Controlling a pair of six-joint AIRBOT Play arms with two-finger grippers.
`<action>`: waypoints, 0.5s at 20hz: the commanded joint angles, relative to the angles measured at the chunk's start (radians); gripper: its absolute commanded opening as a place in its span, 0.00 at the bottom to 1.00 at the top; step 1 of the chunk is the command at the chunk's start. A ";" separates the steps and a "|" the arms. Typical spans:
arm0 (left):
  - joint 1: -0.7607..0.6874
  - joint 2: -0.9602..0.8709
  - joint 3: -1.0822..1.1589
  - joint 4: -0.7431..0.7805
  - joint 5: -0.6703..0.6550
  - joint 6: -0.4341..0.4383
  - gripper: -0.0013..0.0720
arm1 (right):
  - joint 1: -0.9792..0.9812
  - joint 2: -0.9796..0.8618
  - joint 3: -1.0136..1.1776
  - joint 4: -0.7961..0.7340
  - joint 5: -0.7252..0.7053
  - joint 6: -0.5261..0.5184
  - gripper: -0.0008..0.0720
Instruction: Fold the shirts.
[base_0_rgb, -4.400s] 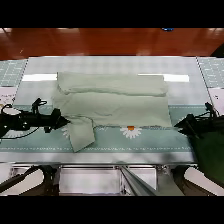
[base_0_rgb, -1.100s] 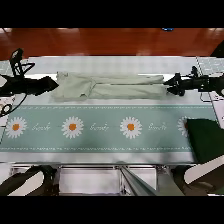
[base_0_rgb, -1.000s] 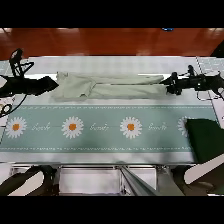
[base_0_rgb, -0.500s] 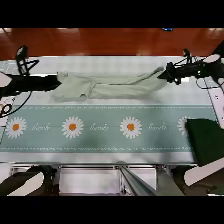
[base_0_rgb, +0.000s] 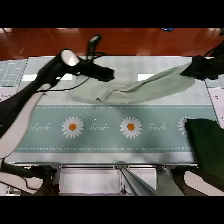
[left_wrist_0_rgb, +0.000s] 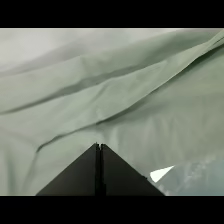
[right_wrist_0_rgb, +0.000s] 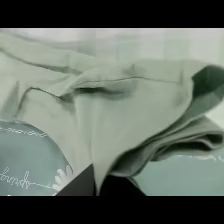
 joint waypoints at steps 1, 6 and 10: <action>-0.146 -0.230 0.262 -0.002 -0.159 -0.110 0.04 | 0.000 0.242 -0.102 -0.034 0.014 0.058 0.04; -0.331 -0.343 0.315 -0.046 -0.187 -0.149 0.04 | 0.001 0.390 -0.184 -0.032 0.035 0.098 0.04; -0.399 -0.351 0.324 -0.047 -0.177 -0.145 0.04 | 0.001 0.391 -0.193 -0.029 0.042 0.100 0.04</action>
